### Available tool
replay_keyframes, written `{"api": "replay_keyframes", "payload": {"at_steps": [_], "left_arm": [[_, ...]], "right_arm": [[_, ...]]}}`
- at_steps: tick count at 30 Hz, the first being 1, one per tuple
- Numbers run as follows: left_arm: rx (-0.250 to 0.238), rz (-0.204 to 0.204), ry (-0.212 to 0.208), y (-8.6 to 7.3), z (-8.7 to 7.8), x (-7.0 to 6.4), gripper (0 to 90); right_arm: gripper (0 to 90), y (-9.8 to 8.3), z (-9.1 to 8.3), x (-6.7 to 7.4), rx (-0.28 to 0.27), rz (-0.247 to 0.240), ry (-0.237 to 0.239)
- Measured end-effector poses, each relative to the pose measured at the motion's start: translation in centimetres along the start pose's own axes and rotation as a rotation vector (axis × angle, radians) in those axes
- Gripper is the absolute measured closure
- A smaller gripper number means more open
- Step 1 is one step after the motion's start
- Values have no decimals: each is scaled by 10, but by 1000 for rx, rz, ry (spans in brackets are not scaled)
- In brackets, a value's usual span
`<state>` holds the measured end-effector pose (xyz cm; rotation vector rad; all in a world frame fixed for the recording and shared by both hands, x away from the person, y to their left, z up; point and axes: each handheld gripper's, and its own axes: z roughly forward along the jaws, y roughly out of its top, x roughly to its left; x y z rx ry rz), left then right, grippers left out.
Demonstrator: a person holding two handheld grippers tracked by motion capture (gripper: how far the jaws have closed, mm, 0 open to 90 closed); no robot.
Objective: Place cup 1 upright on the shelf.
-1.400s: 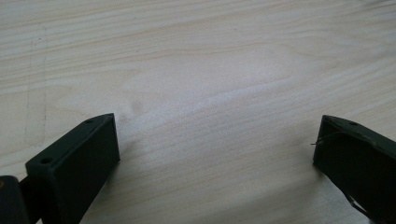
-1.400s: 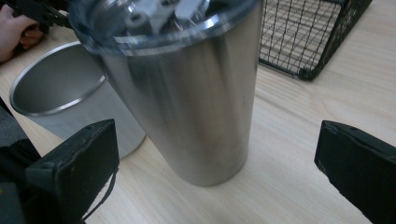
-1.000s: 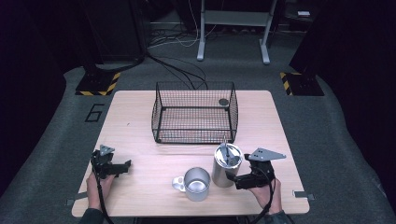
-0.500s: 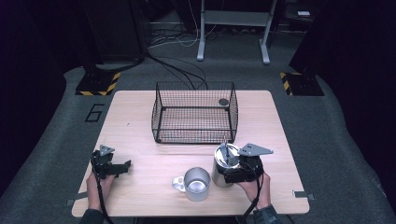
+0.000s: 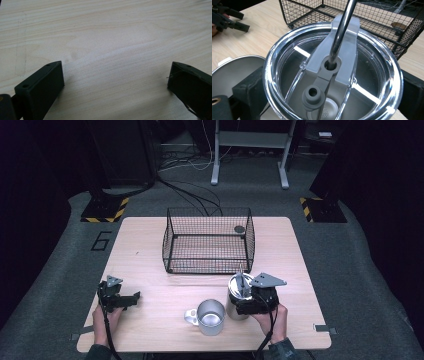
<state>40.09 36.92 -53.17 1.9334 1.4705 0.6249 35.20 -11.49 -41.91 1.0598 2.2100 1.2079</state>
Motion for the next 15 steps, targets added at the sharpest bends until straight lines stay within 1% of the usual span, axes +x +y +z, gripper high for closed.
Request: {"api": "replay_keyframes", "payload": {"at_steps": [3, 10, 12, 15], "left_arm": [[-4, 5, 3, 0, 0, 0, 5], [-7, 5, 5, 0, 0, 0, 5], [-7, 5, 5, 0, 0, 0, 5], [-7, 5, 5, 0, 0, 0, 5]], "right_arm": [[33, 1, -1, 0, 10, -6, 5], [34, -1, -3, -4, -3, -5, -5], [34, 0, -7, -5, -3, 7, -5], [34, 3, -13, -6, -20, 6, 0]]}}
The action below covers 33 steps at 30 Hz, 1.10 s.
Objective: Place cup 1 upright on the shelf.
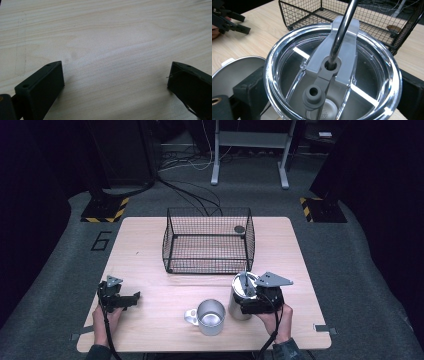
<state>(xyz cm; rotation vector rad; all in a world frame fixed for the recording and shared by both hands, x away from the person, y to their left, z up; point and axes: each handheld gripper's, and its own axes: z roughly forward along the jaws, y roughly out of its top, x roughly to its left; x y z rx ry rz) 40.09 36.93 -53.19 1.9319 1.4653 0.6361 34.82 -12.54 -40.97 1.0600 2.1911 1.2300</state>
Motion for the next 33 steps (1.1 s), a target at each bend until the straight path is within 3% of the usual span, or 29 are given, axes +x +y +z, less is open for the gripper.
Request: {"api": "replay_keyframes", "payload": {"at_steps": [14, 23, 33], "left_arm": [[4, 0, -2, 0, 0, 0, 5], [3, -5, 0, 1, 0, 0, 5], [1, -11, -2, 1, 0, -1, 5]], "right_arm": [[34, 26, -22, -6, -42, -53, -12], [34, 34, -24, -14, -47, -41, -6], [34, 51, -27, -19, -64, -59, -6]]}}
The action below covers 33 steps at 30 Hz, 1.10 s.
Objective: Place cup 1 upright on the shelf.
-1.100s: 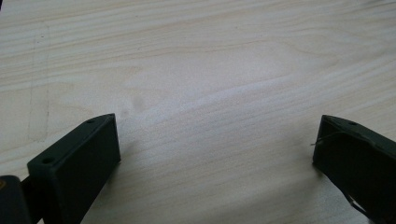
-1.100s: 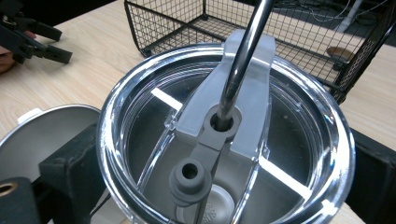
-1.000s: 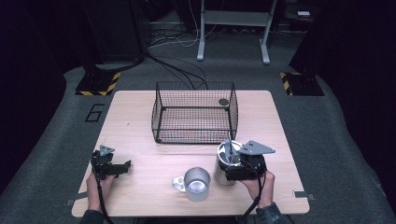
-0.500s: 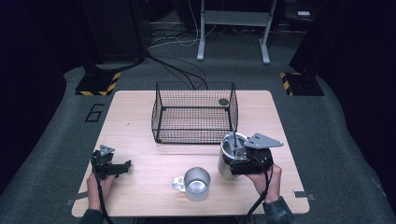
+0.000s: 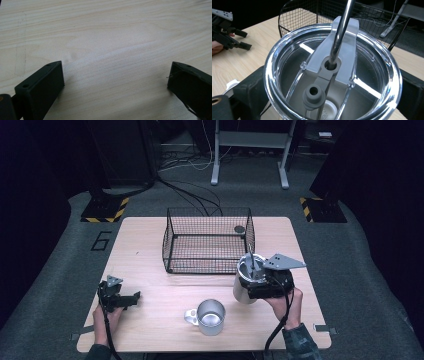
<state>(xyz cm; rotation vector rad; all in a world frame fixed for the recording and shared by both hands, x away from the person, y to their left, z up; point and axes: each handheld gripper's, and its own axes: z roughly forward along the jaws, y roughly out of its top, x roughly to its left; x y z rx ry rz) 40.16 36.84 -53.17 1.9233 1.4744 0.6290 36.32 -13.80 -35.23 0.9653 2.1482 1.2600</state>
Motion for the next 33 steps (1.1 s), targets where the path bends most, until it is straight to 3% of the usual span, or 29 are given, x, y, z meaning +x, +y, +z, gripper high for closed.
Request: {"api": "replay_keyframes", "payload": {"at_steps": [11, 18, 33], "left_arm": [[-2, 3, 0, 0, 0, 0, 5], [-2, 2, 1, 0, 0, 0, 5], [0, 1, -3, 0, 1, 0, 6]], "right_arm": [[34, 21, -5, -9, -7, 8, -6], [34, 30, -3, -15, -11, 32, 20], [34, 44, 11, -20, 11, -4, 12]]}}
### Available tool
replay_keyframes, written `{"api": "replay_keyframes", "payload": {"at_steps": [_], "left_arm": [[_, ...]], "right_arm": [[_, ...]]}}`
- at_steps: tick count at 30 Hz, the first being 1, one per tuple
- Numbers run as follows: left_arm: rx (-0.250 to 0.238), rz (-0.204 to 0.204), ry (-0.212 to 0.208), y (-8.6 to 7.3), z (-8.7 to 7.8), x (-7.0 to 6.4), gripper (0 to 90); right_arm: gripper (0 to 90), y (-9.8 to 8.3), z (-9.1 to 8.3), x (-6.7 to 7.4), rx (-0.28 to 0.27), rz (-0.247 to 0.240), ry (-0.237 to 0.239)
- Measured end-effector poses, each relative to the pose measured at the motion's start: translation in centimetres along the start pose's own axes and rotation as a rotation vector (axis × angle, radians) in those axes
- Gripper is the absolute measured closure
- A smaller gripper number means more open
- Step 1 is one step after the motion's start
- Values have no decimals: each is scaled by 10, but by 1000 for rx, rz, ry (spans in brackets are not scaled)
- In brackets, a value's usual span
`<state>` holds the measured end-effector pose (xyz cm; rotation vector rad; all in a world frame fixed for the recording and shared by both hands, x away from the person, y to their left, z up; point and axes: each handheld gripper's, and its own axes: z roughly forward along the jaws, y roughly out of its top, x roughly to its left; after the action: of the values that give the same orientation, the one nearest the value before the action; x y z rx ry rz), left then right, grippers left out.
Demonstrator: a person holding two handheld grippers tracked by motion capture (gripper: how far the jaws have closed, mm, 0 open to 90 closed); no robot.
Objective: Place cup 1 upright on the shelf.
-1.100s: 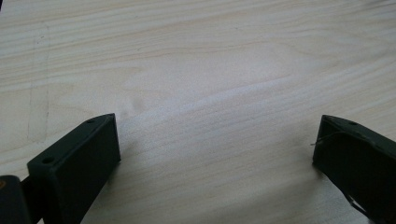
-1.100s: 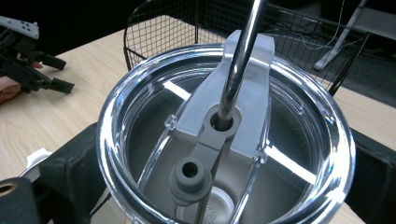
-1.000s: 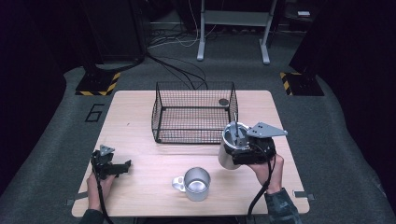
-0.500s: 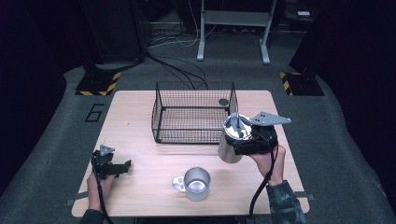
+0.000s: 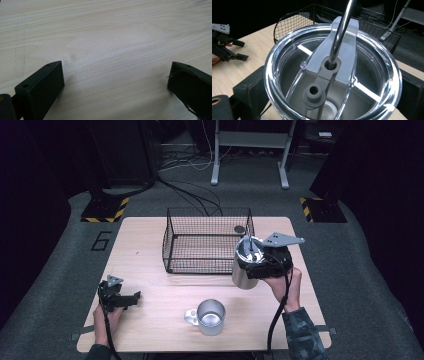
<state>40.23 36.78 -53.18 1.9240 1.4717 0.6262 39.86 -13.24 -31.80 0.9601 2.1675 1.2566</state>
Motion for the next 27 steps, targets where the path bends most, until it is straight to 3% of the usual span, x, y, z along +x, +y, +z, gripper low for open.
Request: {"api": "replay_keyframes", "payload": {"at_steps": [7, 27], "left_arm": [[0, 0, 0, 0, 0, 0, 5], [-6, 3, 0, 0, 0, 0, 6]], "right_arm": [[34, 13, 5, -6, -2, 11, 6], [34, 47, 24, -11, 0, -37, 0]]}}
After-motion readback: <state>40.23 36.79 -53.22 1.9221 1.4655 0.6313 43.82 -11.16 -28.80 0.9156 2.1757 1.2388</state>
